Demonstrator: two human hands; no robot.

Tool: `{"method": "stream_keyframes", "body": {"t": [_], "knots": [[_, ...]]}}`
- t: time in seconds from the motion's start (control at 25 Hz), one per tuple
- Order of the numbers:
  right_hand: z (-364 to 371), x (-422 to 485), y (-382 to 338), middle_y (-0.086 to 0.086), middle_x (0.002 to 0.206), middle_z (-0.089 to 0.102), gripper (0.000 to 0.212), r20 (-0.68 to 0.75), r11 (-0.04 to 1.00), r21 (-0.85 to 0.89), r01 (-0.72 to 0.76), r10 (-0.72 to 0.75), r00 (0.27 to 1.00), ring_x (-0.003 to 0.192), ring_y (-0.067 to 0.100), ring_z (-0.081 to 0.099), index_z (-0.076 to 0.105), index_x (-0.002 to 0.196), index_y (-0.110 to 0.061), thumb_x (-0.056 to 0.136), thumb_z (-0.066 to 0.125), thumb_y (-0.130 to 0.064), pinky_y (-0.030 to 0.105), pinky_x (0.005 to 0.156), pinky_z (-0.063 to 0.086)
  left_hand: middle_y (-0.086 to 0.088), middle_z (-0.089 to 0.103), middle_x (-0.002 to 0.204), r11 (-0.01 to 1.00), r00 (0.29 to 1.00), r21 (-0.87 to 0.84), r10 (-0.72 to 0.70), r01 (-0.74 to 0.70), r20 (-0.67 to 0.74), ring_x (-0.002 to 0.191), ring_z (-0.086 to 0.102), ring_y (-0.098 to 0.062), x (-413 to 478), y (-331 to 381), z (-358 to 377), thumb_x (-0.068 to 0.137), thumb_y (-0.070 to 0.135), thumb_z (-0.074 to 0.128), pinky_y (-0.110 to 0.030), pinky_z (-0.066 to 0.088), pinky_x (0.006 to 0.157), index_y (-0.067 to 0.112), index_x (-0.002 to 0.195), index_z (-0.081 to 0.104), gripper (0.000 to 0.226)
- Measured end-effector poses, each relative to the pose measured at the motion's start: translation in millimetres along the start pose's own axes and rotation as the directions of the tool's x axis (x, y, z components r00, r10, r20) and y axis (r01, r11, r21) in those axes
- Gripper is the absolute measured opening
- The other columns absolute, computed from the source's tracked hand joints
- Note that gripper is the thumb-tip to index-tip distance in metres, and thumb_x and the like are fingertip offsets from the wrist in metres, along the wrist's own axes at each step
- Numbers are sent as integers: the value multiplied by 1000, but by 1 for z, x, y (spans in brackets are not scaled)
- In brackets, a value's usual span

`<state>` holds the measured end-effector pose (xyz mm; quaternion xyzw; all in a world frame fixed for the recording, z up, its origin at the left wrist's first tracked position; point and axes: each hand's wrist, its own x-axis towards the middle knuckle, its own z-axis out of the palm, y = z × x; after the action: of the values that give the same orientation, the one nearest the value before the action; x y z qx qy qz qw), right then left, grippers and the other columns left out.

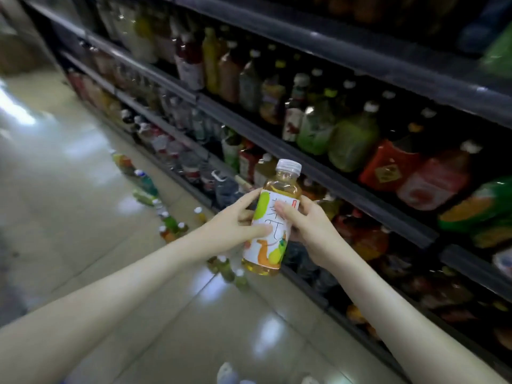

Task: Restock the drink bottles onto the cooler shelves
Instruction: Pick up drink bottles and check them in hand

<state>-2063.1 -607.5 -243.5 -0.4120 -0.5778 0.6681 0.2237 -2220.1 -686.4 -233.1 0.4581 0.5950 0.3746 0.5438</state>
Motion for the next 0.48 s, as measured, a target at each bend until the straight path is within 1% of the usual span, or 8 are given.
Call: {"method": "stream_keyframes", "body": {"t": [0.04, 0.08, 0.16, 0.24, 0.28, 0.32, 0.36, 0.48], "knots": [[22, 14, -3, 11, 111, 70, 36, 33, 999, 31, -22, 21, 999, 99, 29, 69, 56, 121, -9, 91, 63, -28, 53, 88, 53, -7, 65, 120, 1000, 999, -20, -12, 13, 47, 106, 65, -22, -7, -9, -22, 87, 12, 67, -34, 55, 84, 35, 147, 20, 80], [43, 28, -5, 11, 110, 71, 34, 66, 997, 53, -49, 45, 997, 99, 30, 69, 56, 121, -9, 93, 60, -28, 54, 89, 52, -3, 67, 118, 998, 999, -58, -22, 24, 40, 105, 66, -20, -12, -17, -46, 86, 14, 69, -33, 55, 83, 41, 146, 18, 84], [83, 56, -7, 10, 112, 70, 35, 141, 996, 38, -75, 68, 988, 101, 29, 68, 55, 124, -13, 94, 58, -30, 54, 91, 52, 4, 70, 111, 997, 996, -36, -64, 61, -64, 100, 68, -16, -19, -35, -92, 81, 25, 75, -33, 55, 83, 48, 145, 17, 89], [122, 91, -8, 1, 115, 69, 52, 123, 997, -62, -43, 50, 991, 103, 24, 67, 49, 128, -24, 83, 69, -41, 53, 91, 52, 10, 71, 103, 986, 970, 112, -99, 126, -224, 92, 68, -10, -17, -46, -122, 70, 47, 75, -28, 54, 82, 57, 141, 16, 93], [140, 109, -10, -5, 113, 68, 66, 95, 989, -142, -31, 45, 994, 102, 20, 67, 45, 127, -31, 71, 74, -50, 51, 90, 53, 11, 70, 100, 964, 947, 202, -108, 175, -301, 88, 66, -8, -13, -49, -135, 65, 55, 71, -24, 53, 78, 59, 140, 12, 95], [159, 128, -13, -9, 110, 66, 76, 57, 978, -207, -33, 46, 997, 101, 16, 66, 41, 125, -34, 60, 76, -54, 49, 88, 54, 10, 69, 95, 933, 923, 287, -98, 216, -373, 83, 64, -8, -9, -52, -151, 65, 57, 68, -23, 51, 73, 60, 140, 8, 96], [176, 146, -15, -10, 107, 65, 81, 37, 970, -240, -38, 48, 998, 98, 14, 66, 38, 123, -33, 55, 78, -53, 47, 86, 55, 6, 68, 91, 913, 907, 334, -81, 234, -413, 81, 62, -11, -4, -54, -169, 68, 55, 67, -25, 50, 72, 60, 140, 4, 96], [226, 210, -24, -5, 103, 64, 74, 41, 981, -190, -36, 44, 998, 93, 15, 67, 35, 118, -29, 60, 81, -36, 48, 81, 57, 5, 66, 88, 897, 888, 358, -77, 260, -453, 85, 58, -17, 16, -65, -237, 74, 55, 68, -28, 47, 78, 61, 140, 0, 94]]}}
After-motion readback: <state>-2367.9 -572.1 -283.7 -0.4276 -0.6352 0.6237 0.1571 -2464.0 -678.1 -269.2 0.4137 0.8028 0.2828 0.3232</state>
